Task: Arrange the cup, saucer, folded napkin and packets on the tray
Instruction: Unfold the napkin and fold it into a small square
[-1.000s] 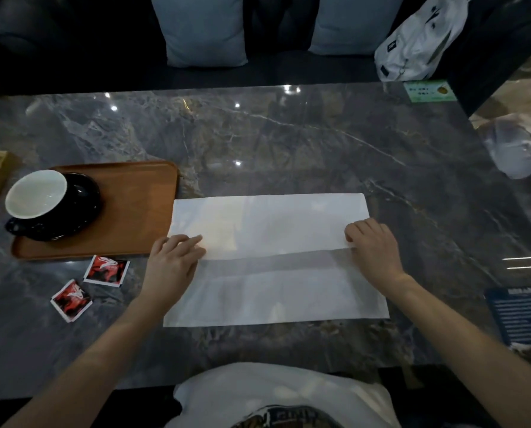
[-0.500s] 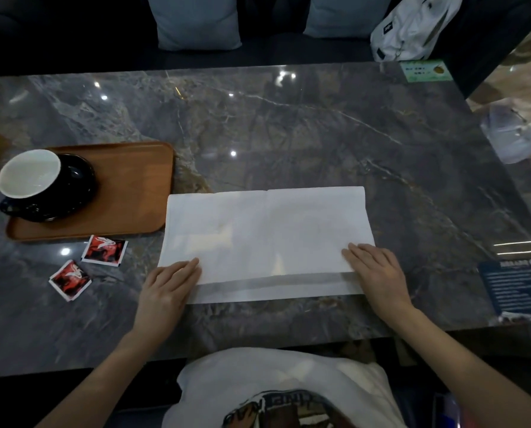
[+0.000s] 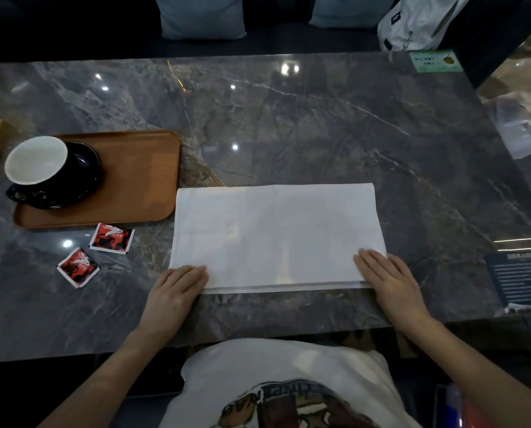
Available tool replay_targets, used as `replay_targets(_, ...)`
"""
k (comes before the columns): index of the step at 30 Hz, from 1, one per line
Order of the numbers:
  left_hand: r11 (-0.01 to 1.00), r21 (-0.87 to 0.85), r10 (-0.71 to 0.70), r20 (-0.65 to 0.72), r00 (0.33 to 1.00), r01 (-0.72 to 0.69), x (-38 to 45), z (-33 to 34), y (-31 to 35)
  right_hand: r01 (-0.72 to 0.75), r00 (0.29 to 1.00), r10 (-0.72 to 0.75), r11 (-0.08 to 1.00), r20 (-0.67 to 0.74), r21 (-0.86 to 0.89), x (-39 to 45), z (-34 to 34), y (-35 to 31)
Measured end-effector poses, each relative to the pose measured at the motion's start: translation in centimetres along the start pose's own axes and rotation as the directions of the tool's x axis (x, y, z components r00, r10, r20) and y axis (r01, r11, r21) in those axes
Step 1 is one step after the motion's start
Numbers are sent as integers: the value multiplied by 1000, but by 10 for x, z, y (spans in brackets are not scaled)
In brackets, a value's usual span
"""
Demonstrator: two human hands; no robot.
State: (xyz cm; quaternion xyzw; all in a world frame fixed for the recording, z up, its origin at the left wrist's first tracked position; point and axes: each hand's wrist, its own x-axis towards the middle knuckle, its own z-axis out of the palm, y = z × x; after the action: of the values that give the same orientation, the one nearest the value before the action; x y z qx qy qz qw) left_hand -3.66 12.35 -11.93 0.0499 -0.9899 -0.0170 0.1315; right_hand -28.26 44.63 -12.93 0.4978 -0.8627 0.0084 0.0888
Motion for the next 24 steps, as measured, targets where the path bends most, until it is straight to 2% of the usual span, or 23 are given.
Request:
replay_targets(9, 998, -57, -10, 55, 998, 14, 2, 8, -6, 20, 989, -10, 998, -150, 64, -14, 9, 4)
replay_targets(14, 990, -108, -84, 82, 993, 93, 2, 7, -5, 15, 987, 2, 995, -159, 102, -11, 9, 4)
replay_targets(21, 954, -154, -233, 149, 961, 256, 2, 1, 1, 50, 990, -42, 997, -132, 52, -11, 10, 3)
replay_targets(24, 965, -134, -210, 130, 969, 227, 2, -1, -2, 42, 993, -37, 998, -110, 47, -10, 8, 3)
